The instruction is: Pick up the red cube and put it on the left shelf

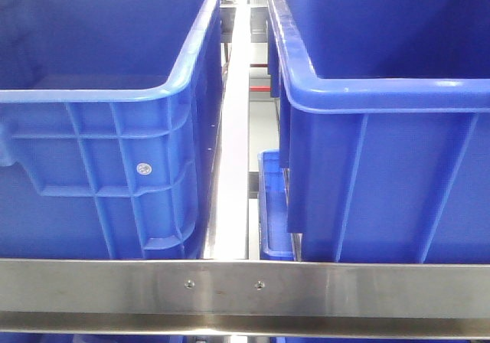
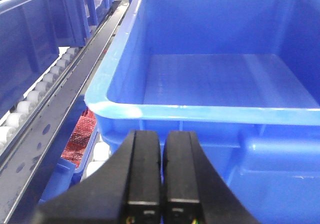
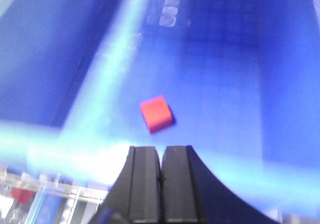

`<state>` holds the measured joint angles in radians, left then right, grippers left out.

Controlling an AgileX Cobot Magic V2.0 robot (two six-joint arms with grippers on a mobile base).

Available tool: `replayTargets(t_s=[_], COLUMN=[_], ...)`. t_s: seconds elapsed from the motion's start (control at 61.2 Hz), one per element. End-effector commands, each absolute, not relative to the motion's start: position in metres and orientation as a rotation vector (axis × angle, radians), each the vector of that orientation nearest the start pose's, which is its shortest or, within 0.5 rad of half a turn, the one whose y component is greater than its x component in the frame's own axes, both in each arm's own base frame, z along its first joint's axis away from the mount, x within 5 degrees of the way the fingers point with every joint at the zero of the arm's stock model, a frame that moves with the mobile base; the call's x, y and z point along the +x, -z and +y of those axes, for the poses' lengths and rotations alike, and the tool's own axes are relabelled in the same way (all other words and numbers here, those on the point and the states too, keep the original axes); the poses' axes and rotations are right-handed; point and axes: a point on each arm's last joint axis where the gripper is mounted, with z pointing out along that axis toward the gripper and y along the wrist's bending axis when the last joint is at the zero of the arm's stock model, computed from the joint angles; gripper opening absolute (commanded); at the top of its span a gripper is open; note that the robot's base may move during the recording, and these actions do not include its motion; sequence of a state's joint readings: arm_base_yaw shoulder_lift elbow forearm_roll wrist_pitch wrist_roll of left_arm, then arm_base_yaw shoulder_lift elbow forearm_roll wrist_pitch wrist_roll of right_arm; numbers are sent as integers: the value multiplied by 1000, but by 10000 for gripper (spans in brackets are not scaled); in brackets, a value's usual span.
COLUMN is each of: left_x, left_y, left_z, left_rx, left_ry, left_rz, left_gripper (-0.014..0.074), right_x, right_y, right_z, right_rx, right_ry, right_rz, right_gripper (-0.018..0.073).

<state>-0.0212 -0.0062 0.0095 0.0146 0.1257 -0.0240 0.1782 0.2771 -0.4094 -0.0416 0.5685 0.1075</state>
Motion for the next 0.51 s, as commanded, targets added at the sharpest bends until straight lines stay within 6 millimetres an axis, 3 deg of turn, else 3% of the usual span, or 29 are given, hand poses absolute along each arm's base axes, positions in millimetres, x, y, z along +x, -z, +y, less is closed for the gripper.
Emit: replayTargets(t_s=[0.0,0.131,0.49], left_x=[56,56,56], left_y=[-200,-200,-200], left_z=[-1,-1,-1], left_rx=[6,6,6], left_ry=[29,29,29], left_rz=[1535,1535,1535], left_gripper=[102,102,102], right_x=[54,46,48], right_y=[-292,-286,-280], right_z=[8,6,6], right_rx=[-91,-88,-101], right_ry=[-155,-158,-128], right_rz=[1759,1720,1723], right_gripper=[57,57,57])
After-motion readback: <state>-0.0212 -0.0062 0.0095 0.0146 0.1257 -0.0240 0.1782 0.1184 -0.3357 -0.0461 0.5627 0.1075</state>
